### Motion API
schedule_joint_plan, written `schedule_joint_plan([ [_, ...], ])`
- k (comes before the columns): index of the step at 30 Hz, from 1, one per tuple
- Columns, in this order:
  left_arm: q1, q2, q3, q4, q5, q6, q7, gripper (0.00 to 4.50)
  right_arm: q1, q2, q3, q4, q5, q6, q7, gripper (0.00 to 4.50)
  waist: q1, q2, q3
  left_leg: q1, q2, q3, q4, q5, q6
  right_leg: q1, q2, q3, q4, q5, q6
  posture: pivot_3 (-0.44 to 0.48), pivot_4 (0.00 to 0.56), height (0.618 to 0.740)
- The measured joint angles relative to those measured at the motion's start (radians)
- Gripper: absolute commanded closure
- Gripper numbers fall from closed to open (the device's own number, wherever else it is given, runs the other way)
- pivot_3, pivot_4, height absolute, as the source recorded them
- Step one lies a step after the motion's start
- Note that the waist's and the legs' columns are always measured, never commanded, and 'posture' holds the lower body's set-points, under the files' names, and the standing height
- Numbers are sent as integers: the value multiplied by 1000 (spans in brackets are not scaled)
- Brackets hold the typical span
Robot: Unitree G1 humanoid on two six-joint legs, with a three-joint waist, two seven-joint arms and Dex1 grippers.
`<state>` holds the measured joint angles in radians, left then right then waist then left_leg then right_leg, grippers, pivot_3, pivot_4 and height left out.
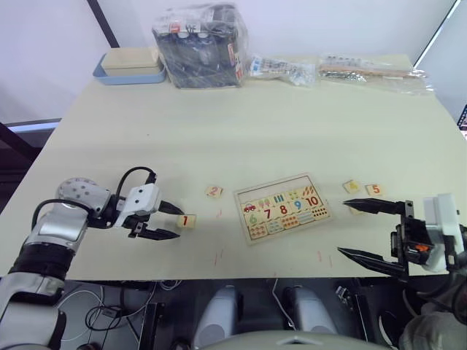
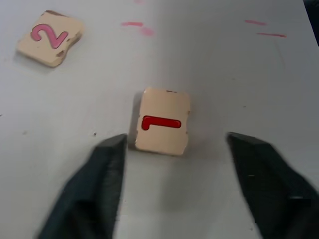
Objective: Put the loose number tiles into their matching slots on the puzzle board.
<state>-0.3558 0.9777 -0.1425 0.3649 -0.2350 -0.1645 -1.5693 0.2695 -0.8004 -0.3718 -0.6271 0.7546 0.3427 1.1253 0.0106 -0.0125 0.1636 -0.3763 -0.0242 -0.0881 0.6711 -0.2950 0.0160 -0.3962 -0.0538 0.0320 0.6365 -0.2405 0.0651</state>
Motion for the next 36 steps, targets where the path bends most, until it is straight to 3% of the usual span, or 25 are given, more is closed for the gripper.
schedule_joint_plan([
  [17,-7,-29,14,2,38,-21,47,1717,9,7,0,0,-5,-2,-15,0,2,0,0,2,0,0,3,0,0,2,0,1,5,0,0,0,150,740],
  [21,-7,-29,15,2,38,-21,50,3374,11,8,0,-1,-5,-2,-18,0,1,0,0,3,0,0,3,0,0,2,0,1,5,0,0,0,150,740],
  [22,-7,-29,15,2,39,-22,50,3573,11,8,0,-1,-5,-2,-18,0,1,0,0,3,0,0,3,0,0,2,0,1,5,0,0,0,150,740],
  [29,-3,-28,17,-29,38,17,65,3572,20,9,0,-5,-8,-7,-23,0,2,0,0,4,0,1,3,0,0,2,0,2,5,0,0,0,150,740],
  [36,-71,57,40,-301,-2,338,103,3572,39,13,-18,-6,-21,-28,-39,0,1,-1,0,4,0,1,3,0,0,2,1,2,5,0,0,0,150,740],
])
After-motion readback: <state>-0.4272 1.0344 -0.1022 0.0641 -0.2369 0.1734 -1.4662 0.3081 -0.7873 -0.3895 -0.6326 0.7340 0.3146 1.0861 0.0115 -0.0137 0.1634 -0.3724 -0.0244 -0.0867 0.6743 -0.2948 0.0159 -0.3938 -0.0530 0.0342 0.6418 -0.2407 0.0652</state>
